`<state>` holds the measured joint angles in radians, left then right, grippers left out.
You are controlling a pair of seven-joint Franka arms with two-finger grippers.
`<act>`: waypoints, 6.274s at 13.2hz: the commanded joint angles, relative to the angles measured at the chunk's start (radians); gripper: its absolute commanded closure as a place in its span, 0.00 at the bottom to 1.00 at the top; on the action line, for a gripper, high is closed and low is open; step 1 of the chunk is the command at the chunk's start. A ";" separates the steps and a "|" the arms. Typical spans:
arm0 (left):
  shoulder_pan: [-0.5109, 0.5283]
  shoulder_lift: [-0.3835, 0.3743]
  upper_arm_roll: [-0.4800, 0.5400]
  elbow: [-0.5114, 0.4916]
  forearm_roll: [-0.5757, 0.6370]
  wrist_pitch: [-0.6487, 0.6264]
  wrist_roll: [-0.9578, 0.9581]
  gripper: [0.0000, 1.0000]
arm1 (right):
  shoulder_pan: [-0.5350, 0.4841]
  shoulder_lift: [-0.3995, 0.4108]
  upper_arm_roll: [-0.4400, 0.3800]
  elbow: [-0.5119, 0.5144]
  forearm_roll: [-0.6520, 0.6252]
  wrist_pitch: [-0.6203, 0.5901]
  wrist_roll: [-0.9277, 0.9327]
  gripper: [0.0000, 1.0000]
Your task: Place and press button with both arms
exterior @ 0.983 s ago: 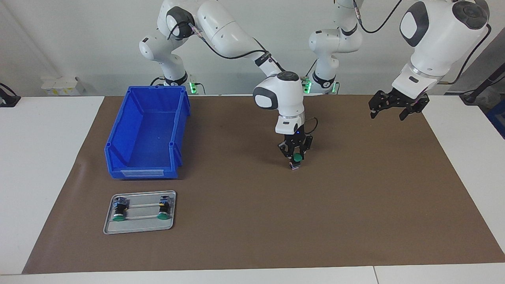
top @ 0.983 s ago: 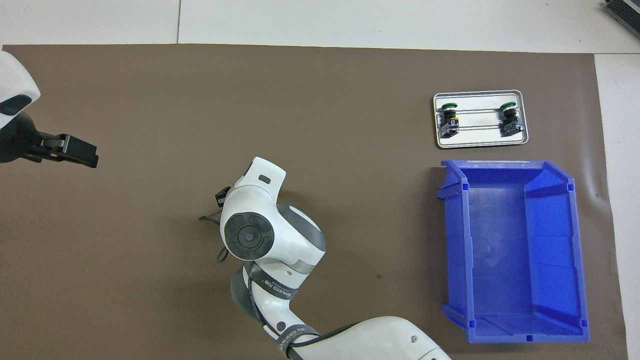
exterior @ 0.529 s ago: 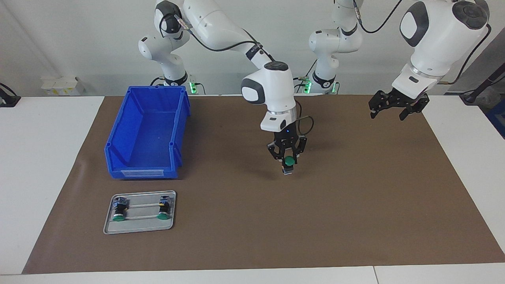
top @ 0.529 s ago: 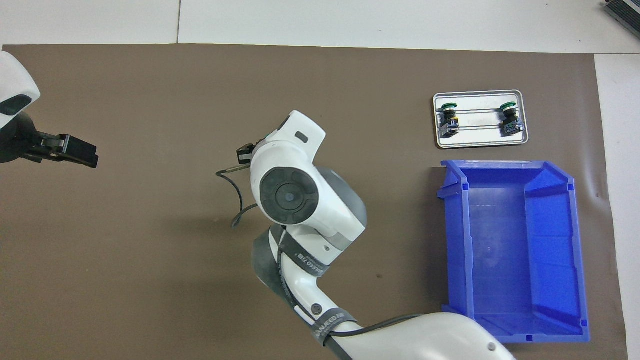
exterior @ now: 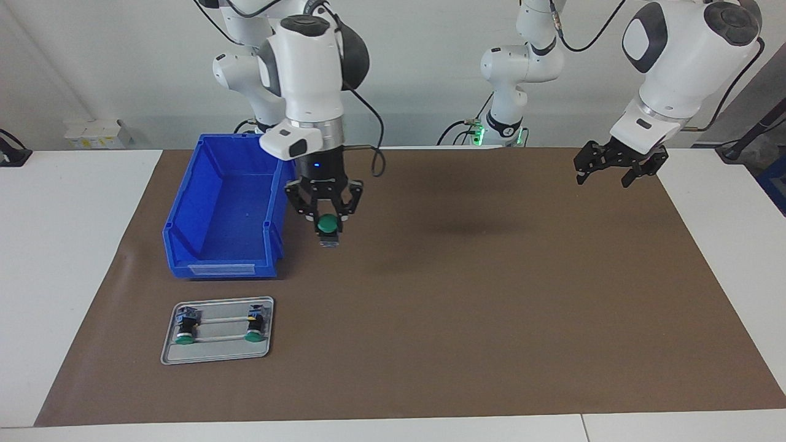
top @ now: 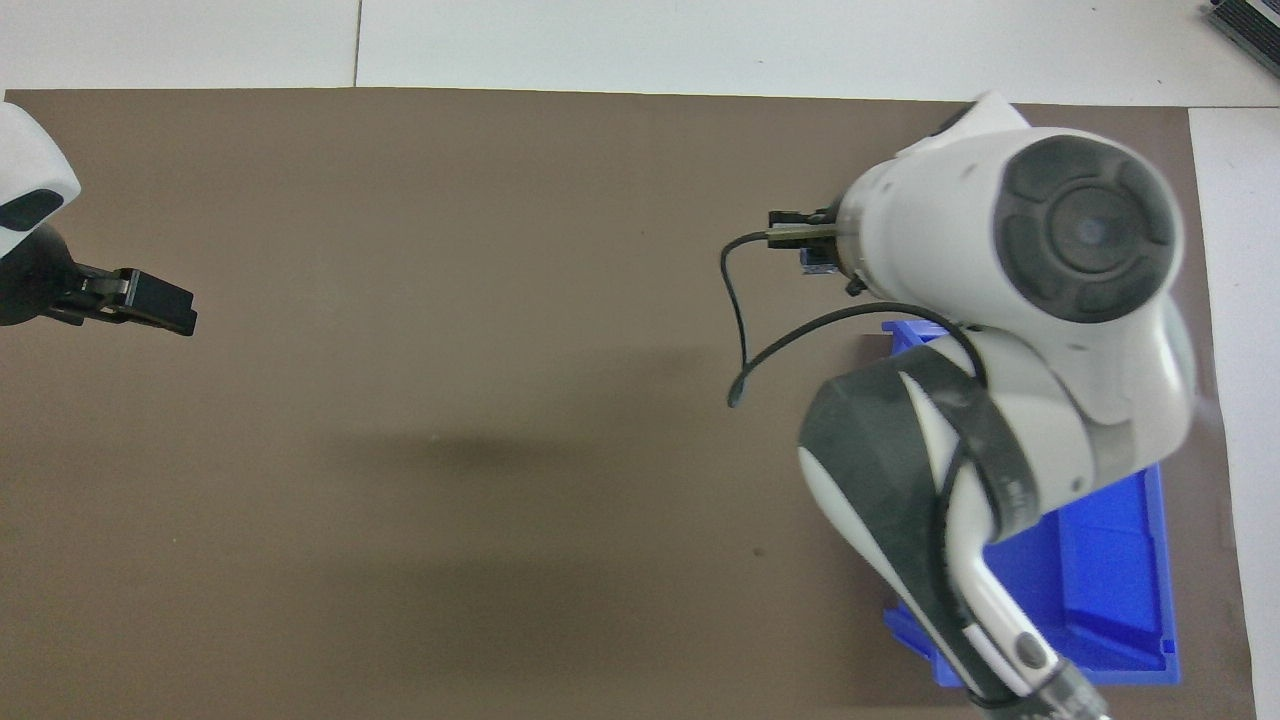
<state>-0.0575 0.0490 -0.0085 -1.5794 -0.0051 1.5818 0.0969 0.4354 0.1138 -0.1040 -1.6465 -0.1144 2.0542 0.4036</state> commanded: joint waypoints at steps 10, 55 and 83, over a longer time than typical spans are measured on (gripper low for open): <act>0.008 -0.032 -0.004 -0.036 -0.010 0.001 0.001 0.00 | -0.428 -0.416 0.006 -0.795 0.254 0.286 -0.519 1.00; 0.008 -0.032 -0.004 -0.036 -0.010 0.001 0.001 0.00 | -0.394 -0.226 0.018 0.013 0.061 -0.488 -0.356 0.00; 0.008 -0.032 -0.004 -0.036 -0.010 0.001 0.001 0.00 | -0.434 -0.129 0.041 0.103 0.071 -0.554 -0.382 0.00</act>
<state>-0.0575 0.0489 -0.0085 -1.5794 -0.0051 1.5813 0.0969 0.0073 -0.0070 -0.0735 -1.5420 -0.0351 1.4984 0.0319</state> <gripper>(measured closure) 0.000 0.000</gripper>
